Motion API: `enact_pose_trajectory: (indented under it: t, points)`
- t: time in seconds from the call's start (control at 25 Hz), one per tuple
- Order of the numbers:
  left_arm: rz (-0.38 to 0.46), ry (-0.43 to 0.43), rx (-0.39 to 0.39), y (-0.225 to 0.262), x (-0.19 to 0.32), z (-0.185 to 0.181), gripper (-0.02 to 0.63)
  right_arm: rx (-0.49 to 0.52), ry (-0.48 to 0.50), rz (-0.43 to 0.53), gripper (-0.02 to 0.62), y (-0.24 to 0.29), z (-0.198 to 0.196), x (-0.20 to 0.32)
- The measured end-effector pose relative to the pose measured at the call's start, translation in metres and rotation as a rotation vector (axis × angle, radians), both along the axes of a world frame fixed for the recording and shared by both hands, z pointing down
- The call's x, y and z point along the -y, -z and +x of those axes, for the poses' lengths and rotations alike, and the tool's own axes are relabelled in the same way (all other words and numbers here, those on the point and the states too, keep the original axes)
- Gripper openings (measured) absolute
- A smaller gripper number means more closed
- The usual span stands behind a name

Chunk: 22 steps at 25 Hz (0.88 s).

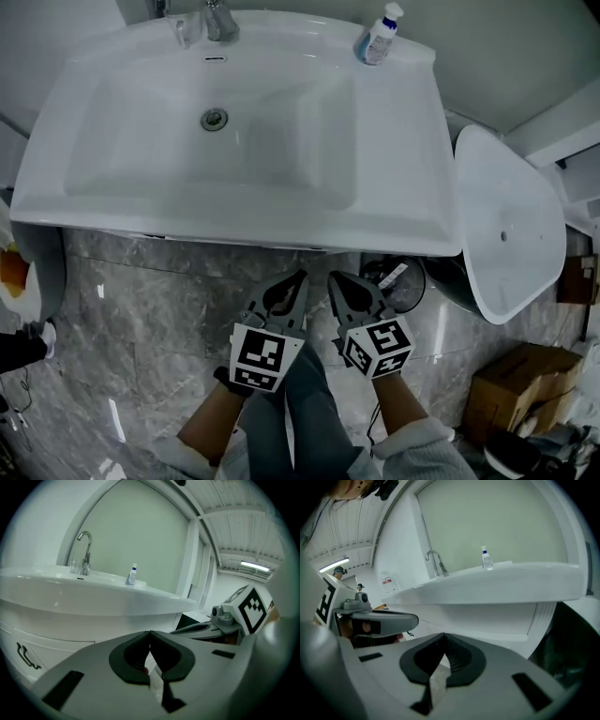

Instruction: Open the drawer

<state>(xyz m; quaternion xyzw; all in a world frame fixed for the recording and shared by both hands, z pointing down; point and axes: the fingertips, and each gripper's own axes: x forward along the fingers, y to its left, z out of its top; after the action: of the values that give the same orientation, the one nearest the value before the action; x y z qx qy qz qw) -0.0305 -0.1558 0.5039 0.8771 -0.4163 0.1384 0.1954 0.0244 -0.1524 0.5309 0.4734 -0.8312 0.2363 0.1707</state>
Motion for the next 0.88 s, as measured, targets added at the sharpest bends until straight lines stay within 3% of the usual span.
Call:
enact_pose_trajectory:
  t: [0.32, 0.72, 0.88]
  points:
    - [-0.027, -0.071, 0.021, -0.06, -0.002, 0.008, 0.018, 0.008, -0.033, -0.026, 0.009, -0.057, 0.006, 0.009]
    - [-0.114, -0.097, 0.045, -0.116, 0.01, 0.015, 0.018, -0.051, 0.01, -0.099, 0.012, -0.115, 0.013, 0.014]
    - [-0.127, -0.103, 0.071, -0.129, 0.021, 0.018, 0.038, -0.062, 0.031, -0.112, 0.05, -0.127, 0.015, 0.019]
